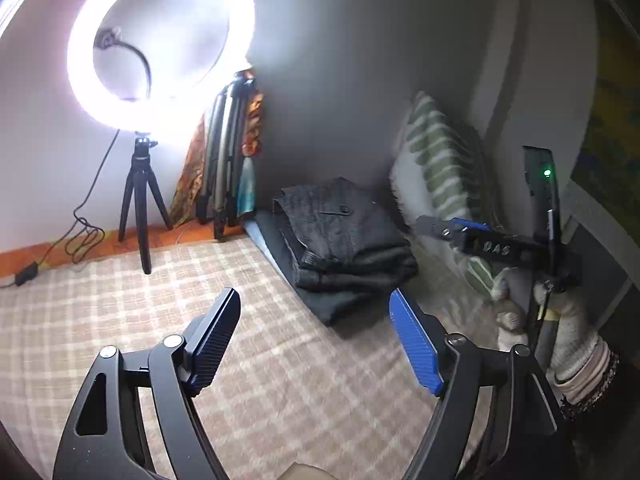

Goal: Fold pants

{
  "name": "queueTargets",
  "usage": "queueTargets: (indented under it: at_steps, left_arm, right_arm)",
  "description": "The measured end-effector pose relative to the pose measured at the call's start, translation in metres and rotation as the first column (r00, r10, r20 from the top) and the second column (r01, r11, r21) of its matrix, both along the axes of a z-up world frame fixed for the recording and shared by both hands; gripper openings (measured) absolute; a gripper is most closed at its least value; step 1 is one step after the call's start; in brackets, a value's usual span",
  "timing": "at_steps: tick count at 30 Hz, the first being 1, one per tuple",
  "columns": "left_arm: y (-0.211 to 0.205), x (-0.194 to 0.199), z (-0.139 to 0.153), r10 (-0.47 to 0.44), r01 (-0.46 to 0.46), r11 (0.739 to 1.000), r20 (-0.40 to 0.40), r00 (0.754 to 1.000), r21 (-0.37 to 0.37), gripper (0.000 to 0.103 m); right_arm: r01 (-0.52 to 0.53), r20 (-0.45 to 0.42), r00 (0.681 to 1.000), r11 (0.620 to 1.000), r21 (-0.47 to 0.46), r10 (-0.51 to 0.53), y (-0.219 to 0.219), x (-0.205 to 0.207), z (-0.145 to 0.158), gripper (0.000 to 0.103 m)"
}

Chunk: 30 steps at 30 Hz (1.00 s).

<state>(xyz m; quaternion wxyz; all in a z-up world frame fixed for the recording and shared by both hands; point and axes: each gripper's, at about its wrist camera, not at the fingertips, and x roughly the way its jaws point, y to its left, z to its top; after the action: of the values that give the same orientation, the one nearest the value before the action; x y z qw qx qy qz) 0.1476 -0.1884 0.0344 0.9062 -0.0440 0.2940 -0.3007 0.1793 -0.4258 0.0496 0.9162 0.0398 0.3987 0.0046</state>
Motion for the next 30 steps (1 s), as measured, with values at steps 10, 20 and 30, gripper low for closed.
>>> queueTargets:
  at_steps: [10, 20, 30]
  left_arm:
    - [0.014, -0.041, -0.003, 0.009, -0.012, 0.998, 0.048, 0.999, 0.066, 0.082]
    - [0.026, -0.046, -0.015, 0.061, -0.066, 0.994, 0.061, 0.996, 0.087, 0.082]
    - [0.025, -0.045, -0.022, 0.088, -0.097, 0.989, 0.084, 0.993, 0.114, 0.091]
  right_arm:
    - [0.022, -0.002, 1.0, 1.0, -0.01, -0.022, 0.037, -0.062, -0.018, 0.095]
    - [0.032, 0.045, 0.999, 0.997, -0.072, -0.028, 0.062, -0.092, -0.02, 0.103]
    - [0.051, 0.032, 0.998, 0.995, -0.09, -0.048, 0.069, -0.101, -0.039, 0.103]
